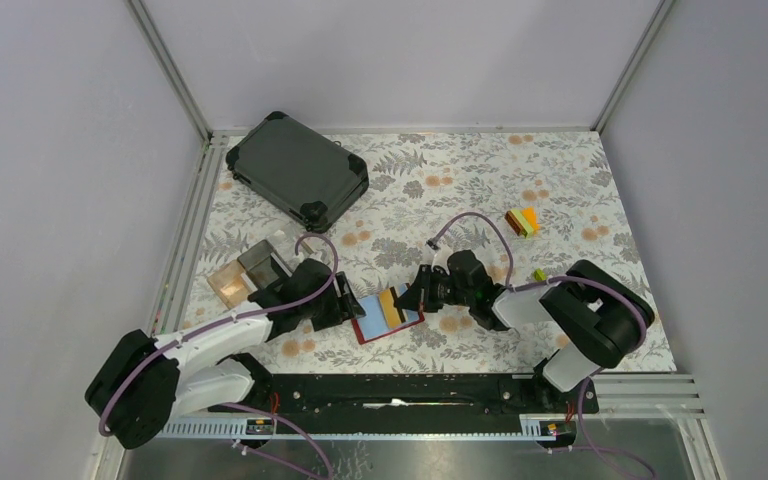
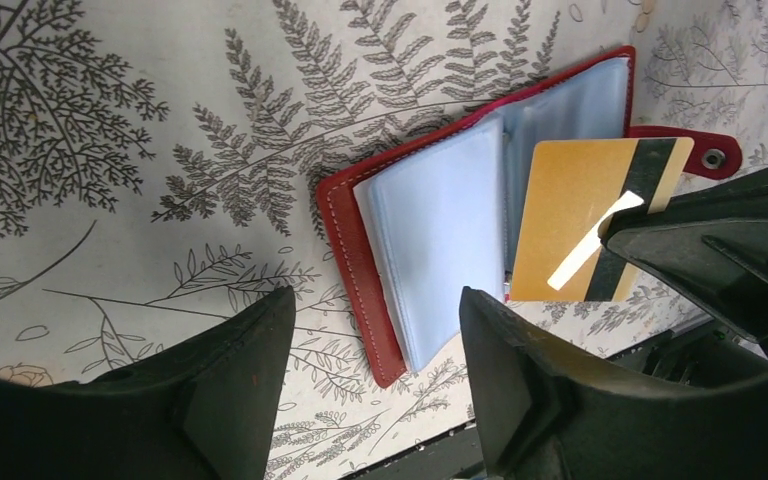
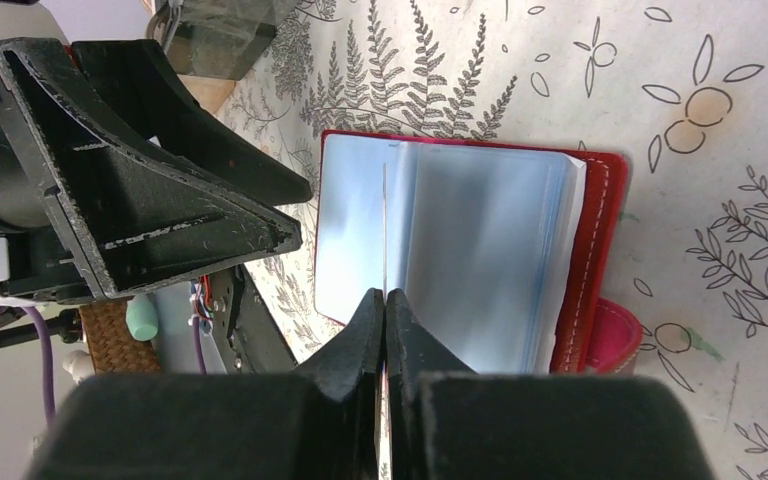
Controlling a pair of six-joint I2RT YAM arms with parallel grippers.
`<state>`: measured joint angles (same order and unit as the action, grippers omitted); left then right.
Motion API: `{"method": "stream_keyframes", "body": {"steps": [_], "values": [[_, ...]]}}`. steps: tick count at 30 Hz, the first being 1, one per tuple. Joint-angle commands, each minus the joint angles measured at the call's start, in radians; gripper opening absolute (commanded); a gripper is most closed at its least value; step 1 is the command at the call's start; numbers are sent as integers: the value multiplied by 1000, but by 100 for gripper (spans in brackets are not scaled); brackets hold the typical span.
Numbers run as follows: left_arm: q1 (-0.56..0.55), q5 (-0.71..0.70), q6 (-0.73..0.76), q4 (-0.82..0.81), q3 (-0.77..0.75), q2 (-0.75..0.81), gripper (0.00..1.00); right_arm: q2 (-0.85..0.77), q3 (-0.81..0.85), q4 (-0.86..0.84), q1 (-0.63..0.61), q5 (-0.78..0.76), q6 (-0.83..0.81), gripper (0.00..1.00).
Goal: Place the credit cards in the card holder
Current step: Insert the credit card into the card holder.
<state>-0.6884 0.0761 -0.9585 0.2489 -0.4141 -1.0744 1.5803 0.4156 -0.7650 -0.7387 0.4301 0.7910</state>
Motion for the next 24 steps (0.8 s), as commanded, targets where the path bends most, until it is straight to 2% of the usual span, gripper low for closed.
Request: {"method": "stream_keyframes", "body": {"steps": [1,12,24], "values": [[-5,-33,-14,-34,20,-18,62,37,25,-91,-13,-15,20,0],[-6,-32,-10,-60,34,-62,44,78,23,-99,-19,-22,35,0],[-7,-29,-11,-82,46,-91,32,76,47,47,-45,-116,5,0]]}}
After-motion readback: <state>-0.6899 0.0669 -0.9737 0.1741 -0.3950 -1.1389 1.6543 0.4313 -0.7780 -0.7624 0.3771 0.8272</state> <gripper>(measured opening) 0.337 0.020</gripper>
